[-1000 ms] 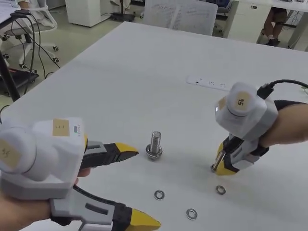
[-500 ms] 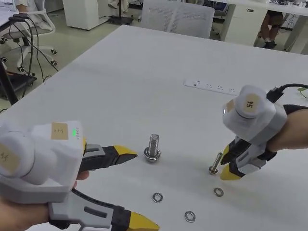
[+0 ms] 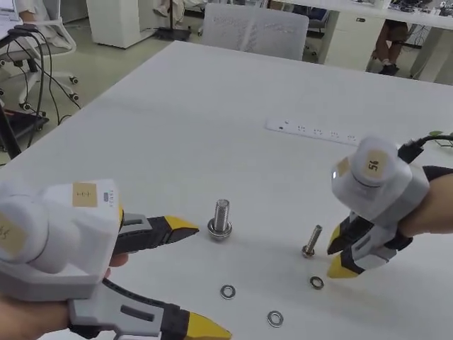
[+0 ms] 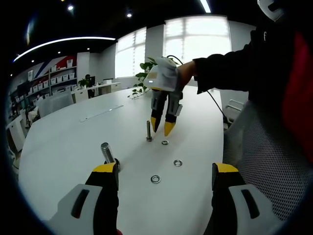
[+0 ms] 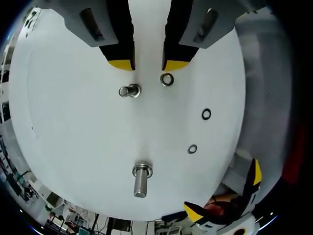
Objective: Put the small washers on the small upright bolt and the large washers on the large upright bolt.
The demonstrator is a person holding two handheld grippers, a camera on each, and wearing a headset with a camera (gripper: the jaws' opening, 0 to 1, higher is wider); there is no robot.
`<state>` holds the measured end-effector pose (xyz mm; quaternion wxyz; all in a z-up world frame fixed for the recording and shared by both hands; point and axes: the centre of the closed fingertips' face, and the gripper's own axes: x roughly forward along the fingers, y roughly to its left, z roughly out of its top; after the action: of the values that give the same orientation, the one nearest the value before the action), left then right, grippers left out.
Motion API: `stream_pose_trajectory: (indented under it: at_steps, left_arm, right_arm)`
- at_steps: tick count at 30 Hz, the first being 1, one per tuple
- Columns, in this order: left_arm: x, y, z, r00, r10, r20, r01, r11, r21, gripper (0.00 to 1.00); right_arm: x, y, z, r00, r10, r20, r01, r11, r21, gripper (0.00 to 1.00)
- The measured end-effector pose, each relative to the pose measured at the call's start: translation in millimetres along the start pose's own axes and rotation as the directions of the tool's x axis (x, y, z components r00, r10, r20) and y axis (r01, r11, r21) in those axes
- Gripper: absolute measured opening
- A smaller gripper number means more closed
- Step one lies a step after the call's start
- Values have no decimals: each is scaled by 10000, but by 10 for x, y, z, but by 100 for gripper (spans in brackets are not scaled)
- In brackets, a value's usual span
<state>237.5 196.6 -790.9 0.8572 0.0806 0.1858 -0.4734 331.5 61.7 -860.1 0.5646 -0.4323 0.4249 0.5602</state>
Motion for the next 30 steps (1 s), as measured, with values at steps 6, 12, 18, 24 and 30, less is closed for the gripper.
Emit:
stream_pose_trajectory:
  at_steps: [6, 12, 18, 24, 30]
  left_arm:
    - [-4, 7, 21, 10000, 24, 51, -24, 10000, 35, 78]
    - [-8, 9, 37, 10000, 38, 90, -38, 10000, 80, 78]
    - [-13, 9, 43, 9999, 47, 106, -48, 9999, 112, 78]
    - [-26, 9, 54, 9999, 80, 150, -82, 9999, 131, 78]
    - [-31, 15, 54, 9998, 93, 160, -95, 9999, 132, 77]
  right_arm:
    - [-7, 44, 12, 10000, 41, 73, -41, 10000, 23, 24]
    - [1, 118, 34, 9999, 101, 127, -101, 9999, -9, 24]
    - [40, 197, 63, 9995, 230, 198, -230, 9997, -13, 24]
    - [93, 218, 68, 9996, 257, 146, -256, 9996, -67, 23]
    - [127, 226, 96, 9996, 225, 147, -222, 9996, -185, 22]
